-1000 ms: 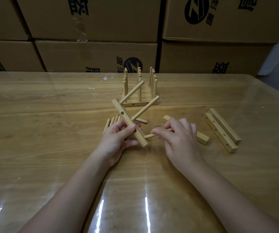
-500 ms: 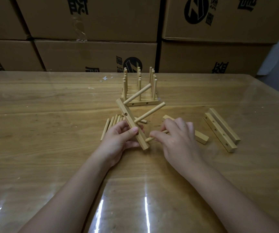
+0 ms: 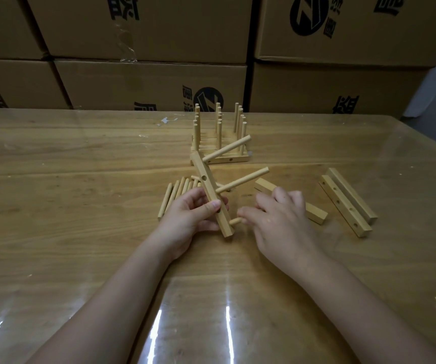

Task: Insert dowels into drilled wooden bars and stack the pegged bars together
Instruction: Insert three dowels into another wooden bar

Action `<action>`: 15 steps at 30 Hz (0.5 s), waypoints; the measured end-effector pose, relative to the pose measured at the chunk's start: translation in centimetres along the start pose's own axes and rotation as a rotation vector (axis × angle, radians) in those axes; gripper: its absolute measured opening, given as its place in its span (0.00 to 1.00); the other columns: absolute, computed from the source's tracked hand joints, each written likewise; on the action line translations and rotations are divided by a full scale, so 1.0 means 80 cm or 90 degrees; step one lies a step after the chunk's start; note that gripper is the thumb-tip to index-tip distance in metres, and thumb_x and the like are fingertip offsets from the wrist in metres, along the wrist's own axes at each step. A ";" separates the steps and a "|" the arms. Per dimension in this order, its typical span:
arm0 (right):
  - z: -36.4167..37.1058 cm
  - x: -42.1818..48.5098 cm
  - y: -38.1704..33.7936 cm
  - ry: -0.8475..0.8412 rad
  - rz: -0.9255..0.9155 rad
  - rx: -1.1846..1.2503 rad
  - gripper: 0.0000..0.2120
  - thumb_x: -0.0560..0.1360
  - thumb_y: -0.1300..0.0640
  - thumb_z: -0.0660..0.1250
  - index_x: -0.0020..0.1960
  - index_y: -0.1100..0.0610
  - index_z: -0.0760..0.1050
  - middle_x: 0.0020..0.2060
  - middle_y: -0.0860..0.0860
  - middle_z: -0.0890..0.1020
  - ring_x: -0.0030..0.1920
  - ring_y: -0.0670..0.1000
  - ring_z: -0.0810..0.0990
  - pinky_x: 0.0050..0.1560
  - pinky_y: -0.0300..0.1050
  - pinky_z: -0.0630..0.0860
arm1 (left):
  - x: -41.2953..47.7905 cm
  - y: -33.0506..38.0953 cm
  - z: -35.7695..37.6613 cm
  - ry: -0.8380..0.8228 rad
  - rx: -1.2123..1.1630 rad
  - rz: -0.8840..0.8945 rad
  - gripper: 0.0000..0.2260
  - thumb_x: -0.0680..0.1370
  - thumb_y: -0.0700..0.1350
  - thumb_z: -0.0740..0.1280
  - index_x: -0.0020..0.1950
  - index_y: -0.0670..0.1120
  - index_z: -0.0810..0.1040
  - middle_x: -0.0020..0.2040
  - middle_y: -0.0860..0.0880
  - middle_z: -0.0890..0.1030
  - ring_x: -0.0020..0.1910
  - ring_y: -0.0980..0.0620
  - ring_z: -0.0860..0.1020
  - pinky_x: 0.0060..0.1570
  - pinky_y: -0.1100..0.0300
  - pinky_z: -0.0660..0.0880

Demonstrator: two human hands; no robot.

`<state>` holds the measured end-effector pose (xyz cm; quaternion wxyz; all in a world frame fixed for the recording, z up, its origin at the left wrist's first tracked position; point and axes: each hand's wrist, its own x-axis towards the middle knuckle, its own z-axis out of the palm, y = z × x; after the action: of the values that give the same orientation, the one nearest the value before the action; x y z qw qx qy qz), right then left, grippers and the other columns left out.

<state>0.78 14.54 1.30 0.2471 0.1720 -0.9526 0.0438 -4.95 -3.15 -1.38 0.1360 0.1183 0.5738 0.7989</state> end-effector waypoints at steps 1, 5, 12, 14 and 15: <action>0.001 -0.001 0.000 0.003 0.002 -0.004 0.09 0.70 0.57 0.72 0.48 0.48 0.81 0.37 0.48 0.77 0.40 0.52 0.72 0.44 0.47 0.61 | 0.000 0.000 0.000 0.002 0.008 0.003 0.15 0.69 0.40 0.68 0.55 0.41 0.78 0.46 0.46 0.84 0.47 0.47 0.82 0.40 0.55 0.82; 0.004 -0.002 -0.002 0.032 0.016 -0.001 0.07 0.72 0.55 0.69 0.49 0.49 0.81 0.38 0.48 0.76 0.41 0.52 0.72 0.45 0.49 0.63 | -0.001 0.000 0.000 0.003 0.001 0.020 0.13 0.70 0.40 0.68 0.55 0.42 0.78 0.47 0.46 0.83 0.48 0.48 0.82 0.42 0.54 0.82; 0.003 -0.005 0.001 0.158 0.099 0.127 0.15 0.74 0.50 0.59 0.57 0.51 0.78 0.50 0.51 0.74 0.54 0.50 0.70 0.59 0.50 0.59 | 0.001 0.000 0.001 0.019 -0.042 0.021 0.13 0.71 0.40 0.67 0.55 0.41 0.78 0.47 0.46 0.83 0.45 0.50 0.83 0.39 0.55 0.82; 0.003 -0.004 0.002 0.191 0.144 0.206 0.18 0.75 0.50 0.58 0.60 0.53 0.76 0.52 0.52 0.73 0.55 0.49 0.70 0.60 0.52 0.62 | 0.001 0.000 0.001 0.029 -0.055 0.018 0.13 0.71 0.40 0.66 0.55 0.41 0.78 0.46 0.46 0.84 0.45 0.50 0.83 0.40 0.55 0.82; 0.003 -0.003 0.003 0.192 0.168 0.247 0.18 0.75 0.49 0.57 0.62 0.53 0.74 0.52 0.50 0.73 0.56 0.48 0.70 0.61 0.52 0.62 | 0.002 0.000 0.001 0.029 -0.058 0.016 0.12 0.71 0.40 0.66 0.55 0.41 0.78 0.46 0.46 0.84 0.45 0.50 0.83 0.39 0.54 0.82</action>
<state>0.81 14.83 0.98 0.3408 0.0822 -0.8928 0.2827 -5.06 -3.07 -1.33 0.1179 0.1008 0.5384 0.8283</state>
